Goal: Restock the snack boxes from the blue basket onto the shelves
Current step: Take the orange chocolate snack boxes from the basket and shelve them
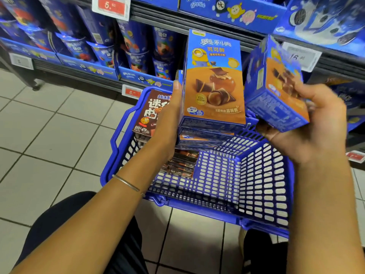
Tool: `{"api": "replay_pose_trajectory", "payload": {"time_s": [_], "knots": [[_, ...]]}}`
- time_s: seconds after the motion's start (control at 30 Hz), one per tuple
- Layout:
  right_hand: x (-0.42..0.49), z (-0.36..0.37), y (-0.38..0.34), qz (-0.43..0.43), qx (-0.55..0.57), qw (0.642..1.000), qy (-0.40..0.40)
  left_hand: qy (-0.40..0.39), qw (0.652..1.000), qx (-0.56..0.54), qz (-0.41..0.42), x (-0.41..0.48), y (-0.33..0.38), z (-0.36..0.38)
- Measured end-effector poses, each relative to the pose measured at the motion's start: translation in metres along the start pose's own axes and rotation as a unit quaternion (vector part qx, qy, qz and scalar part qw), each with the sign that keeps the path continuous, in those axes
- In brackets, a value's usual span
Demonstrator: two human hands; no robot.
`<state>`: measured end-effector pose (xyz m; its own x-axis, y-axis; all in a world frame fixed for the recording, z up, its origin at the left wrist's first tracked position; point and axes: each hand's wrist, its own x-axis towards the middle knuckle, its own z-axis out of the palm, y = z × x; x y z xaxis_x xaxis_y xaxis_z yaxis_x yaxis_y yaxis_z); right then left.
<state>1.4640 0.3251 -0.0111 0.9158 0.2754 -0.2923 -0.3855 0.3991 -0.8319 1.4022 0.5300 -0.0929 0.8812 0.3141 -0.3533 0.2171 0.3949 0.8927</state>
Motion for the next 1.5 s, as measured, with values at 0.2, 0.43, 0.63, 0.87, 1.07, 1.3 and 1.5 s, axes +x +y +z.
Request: {"api": "replay_pose_trajectory", "payload": {"time_s": [0.2, 0.43, 0.63, 0.87, 1.07, 1.3, 1.5], "knots": [[-0.013, 0.034, -0.014, -0.046, -0.02, 0.997, -0.05, -0.013, 0.999, -0.016, 0.035, -0.002, -0.003, -0.002], [-0.003, 0.047, 0.012, -0.035, -0.094, 0.992, -0.073, 0.006, 0.999, -0.002, 0.052, -0.002, -0.005, -0.004], [0.008, 0.042, 0.014, 0.002, -0.073, 0.993, -0.088, 0.005, 0.999, 0.012, 0.05, -0.004, 0.003, 0.003], [0.02, 0.037, -0.022, 0.075, -0.08, 0.988, -0.106, -0.003, 1.0, -0.006, 0.024, -0.014, 0.027, 0.034], [0.006, 0.056, -0.096, 0.104, -0.113, 0.984, -0.092, -0.023, 0.999, -0.017, -0.022, -0.039, 0.091, 0.065], [-0.045, 0.12, -0.214, 0.115, -0.076, 0.984, -0.109, -0.034, 0.993, -0.066, -0.087, -0.095, 0.208, 0.098], [-0.106, 0.2, -0.325, 0.132, -0.097, 0.981, -0.106, -0.015, 0.99, -0.102, -0.099, -0.162, 0.336, 0.132]]}}
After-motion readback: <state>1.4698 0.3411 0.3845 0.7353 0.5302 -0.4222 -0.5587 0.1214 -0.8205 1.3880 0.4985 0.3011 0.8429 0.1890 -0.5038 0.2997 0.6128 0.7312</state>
